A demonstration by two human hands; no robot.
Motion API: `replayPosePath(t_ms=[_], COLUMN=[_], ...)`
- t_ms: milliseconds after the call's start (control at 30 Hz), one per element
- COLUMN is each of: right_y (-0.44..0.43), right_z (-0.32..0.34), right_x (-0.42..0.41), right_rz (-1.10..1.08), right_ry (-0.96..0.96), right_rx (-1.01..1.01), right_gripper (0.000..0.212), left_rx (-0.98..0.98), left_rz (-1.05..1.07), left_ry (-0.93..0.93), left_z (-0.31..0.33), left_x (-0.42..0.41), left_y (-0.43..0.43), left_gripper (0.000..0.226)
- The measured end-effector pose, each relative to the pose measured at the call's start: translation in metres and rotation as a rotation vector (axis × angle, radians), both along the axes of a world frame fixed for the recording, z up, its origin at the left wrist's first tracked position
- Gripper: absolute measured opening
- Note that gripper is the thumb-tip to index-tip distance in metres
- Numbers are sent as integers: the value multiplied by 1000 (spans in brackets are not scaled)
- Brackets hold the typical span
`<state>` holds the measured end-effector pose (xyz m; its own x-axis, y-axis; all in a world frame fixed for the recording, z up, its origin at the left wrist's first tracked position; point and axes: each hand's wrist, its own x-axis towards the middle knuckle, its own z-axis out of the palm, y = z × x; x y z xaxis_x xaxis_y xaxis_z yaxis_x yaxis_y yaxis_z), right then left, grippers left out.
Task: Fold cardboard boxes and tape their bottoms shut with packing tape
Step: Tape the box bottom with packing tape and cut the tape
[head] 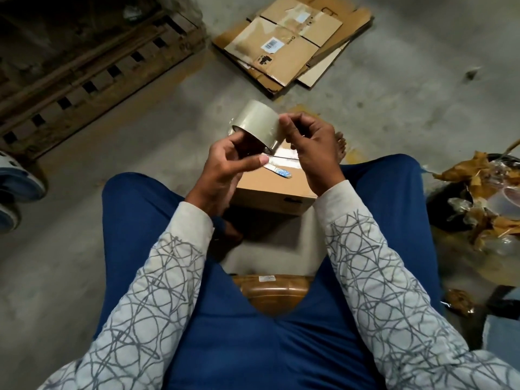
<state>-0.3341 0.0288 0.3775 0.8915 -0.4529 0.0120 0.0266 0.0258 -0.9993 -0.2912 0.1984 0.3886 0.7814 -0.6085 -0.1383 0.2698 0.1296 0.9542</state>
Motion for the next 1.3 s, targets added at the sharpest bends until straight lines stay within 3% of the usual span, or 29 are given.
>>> replayPosePath(t_ms=[67,133,233,333,500,1300], right_y=[0,2,7,15,26,22], right_z=[2,4,6,10,4,3], right_x=[0,0,-1,-2,0,7], right_rz=[-12,-20,-65,-94,-181,-216], right_ry=[-3,-4,-41,-157,-228,-113], right_rx=[-23,-63,-212,-492,-774,-777], right_gripper=[13,17,26,22,14,8], left_rx=[-111,-143,-257,-289,-237,-263], left_rz=[128,271,368,464,474,457], left_ry=[235,356,479,495,399,353], left_z=[9,11,6,3,2,-8], left_x=[-2,-1,3,4,-4,-9], left_y=[-2,-6,-7,-7,-13,-22], left_gripper=[32,18,21,31,13,3])
